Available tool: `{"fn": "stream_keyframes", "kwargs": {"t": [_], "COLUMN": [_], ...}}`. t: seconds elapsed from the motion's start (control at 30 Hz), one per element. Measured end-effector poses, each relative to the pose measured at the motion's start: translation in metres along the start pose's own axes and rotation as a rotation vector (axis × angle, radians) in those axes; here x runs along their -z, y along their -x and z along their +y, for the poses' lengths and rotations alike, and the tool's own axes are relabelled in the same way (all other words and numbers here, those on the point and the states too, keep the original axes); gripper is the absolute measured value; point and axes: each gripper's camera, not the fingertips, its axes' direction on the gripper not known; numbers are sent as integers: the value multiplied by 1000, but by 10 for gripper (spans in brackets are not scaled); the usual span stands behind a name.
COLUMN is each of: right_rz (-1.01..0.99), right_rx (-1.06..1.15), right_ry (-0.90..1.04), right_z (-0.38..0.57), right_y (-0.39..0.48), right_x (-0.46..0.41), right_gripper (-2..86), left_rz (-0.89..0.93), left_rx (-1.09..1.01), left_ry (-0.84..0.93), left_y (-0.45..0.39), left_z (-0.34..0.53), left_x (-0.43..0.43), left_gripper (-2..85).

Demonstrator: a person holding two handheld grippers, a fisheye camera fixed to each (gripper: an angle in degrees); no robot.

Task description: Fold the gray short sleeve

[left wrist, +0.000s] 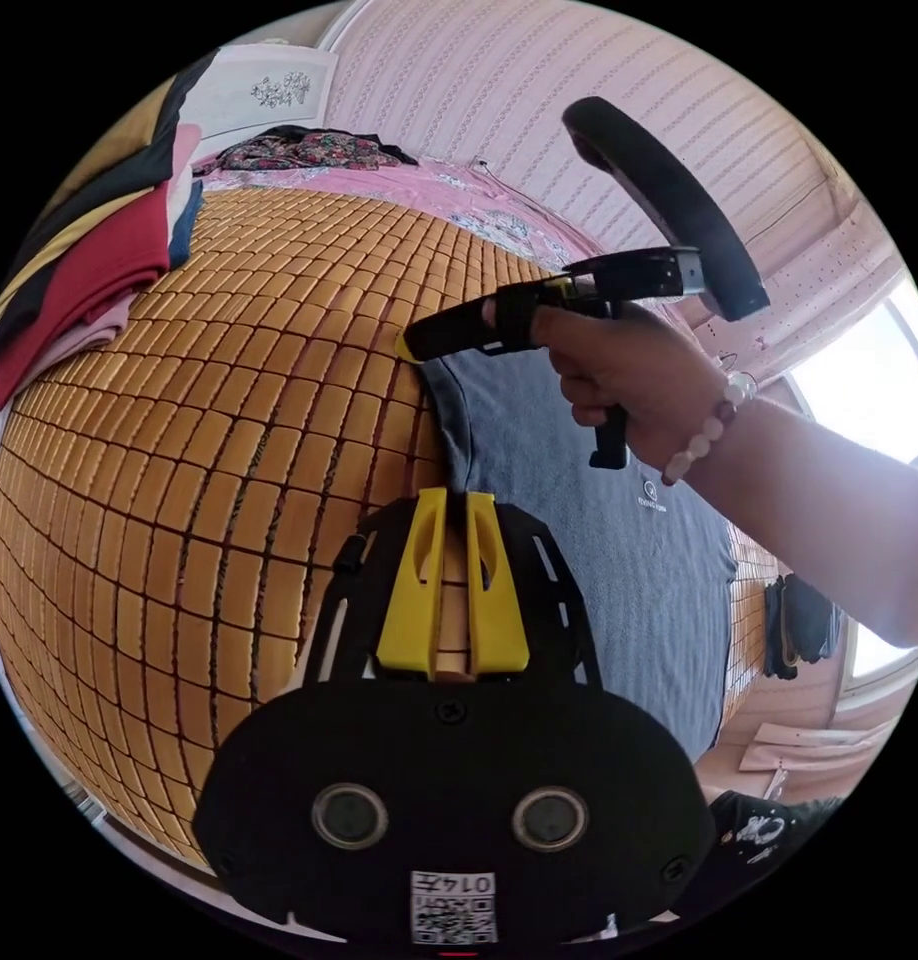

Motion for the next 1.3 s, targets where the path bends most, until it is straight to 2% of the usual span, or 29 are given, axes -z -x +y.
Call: {"fn": "stream_keyframes", "kwargs": {"t": [0.2, 0.37, 0.47, 0.53, 0.57, 0.7, 0.83, 0.97, 1.07, 1.3], "right_rz": [112, 61, -82, -249, -272, -240, -251, -251, -216, -77], "right_rx": [71, 39, -39, -178, -204, -305, -464, -559, -659, -974], "right_ry": [-7, -29, -105, -235, -268, -393, -244, -249, -255, -237], "right_z": [13, 30, 54, 88, 98, 182, 268, 340, 407, 576], "right_y": [11, -6, -30, -66, -74, -123, -170, -185, -184, -183], "right_x": [-9, -10, -5, 15, 22, 64, 54, 66, 82, 113], "right_gripper": [19, 2, 6, 11, 13, 41, 86, 84, 79, 75], "left_rz": [7, -4, -3, 18, 23, 88, 213, 293, 316, 377], "left_rx": [-19, -26, -8, -19, -30, -201, -269, -353, -414, -533], "left_ry": [12, 18, 10, -41, -54, -135, -1, 24, 115, 236], "left_y": [-12, -21, -27, -37, -42, -86, -117, -141, -169, -255], "left_z": [-12, -24, -32, -39, -41, -49, -52, -56, -68, -124], "left_x": [-1, 2, 7, 21, 25, 47, 33, 40, 31, -13], "left_gripper": [23, 23, 27, 32, 34, 57, 78, 62, 48, -5]}}
